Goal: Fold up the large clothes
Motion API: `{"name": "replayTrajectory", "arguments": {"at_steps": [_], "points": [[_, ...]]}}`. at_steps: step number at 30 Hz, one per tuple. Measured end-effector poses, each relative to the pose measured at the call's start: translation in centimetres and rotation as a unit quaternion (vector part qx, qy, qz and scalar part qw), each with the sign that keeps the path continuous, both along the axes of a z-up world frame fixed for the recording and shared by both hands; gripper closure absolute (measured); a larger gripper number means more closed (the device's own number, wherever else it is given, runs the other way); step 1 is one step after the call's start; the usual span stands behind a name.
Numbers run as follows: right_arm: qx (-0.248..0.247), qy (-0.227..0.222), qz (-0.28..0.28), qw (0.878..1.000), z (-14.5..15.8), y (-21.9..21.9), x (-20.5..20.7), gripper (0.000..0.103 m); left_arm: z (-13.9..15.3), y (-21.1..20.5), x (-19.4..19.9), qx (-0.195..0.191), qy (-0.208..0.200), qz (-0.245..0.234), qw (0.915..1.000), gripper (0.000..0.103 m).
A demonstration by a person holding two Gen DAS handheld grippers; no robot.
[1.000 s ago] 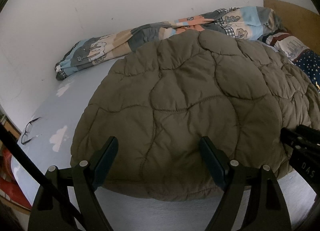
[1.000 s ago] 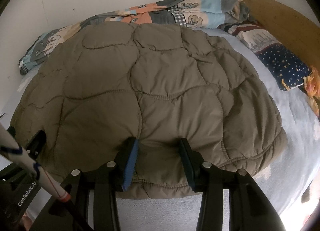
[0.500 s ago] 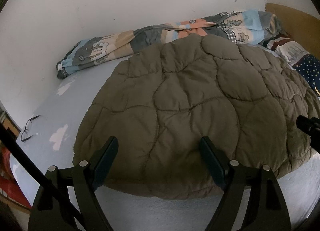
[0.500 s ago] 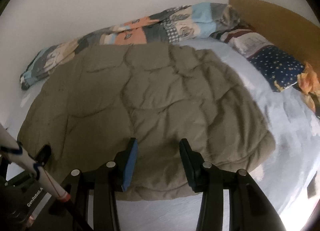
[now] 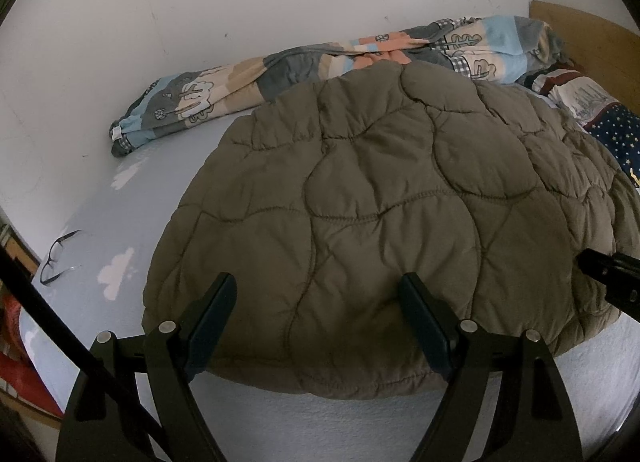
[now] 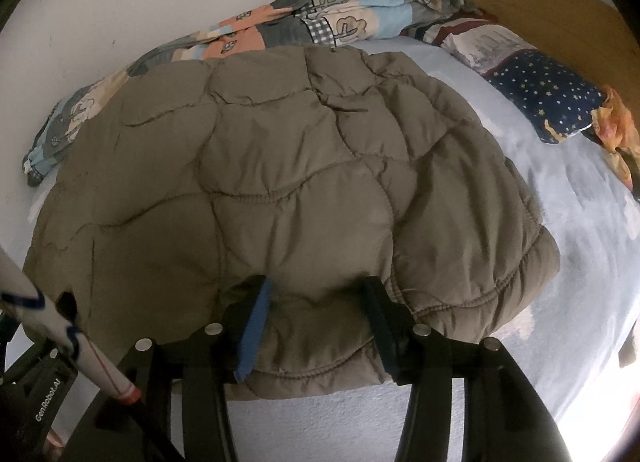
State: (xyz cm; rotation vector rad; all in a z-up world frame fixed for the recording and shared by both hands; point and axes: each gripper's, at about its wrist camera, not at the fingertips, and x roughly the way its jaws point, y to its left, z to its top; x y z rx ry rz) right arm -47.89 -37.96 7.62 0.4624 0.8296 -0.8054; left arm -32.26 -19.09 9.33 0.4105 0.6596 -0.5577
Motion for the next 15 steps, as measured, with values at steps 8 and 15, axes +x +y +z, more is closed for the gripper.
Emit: {"name": "replayTrajectory", "arguments": {"at_steps": [8, 15], "points": [[-0.015, -0.022, 0.001, 1.000, 1.3, 0.4, -1.0, 0.050, 0.7, 0.9, 0.2, -0.013, -0.003, 0.011, 0.9999, 0.021], [-0.002, -0.014, -0.030, 0.999, 1.0, -1.0, -2.2, 0.050, -1.3, 2.7, 3.9, 0.012, 0.067, 0.076, 0.9948, 0.020]]}}
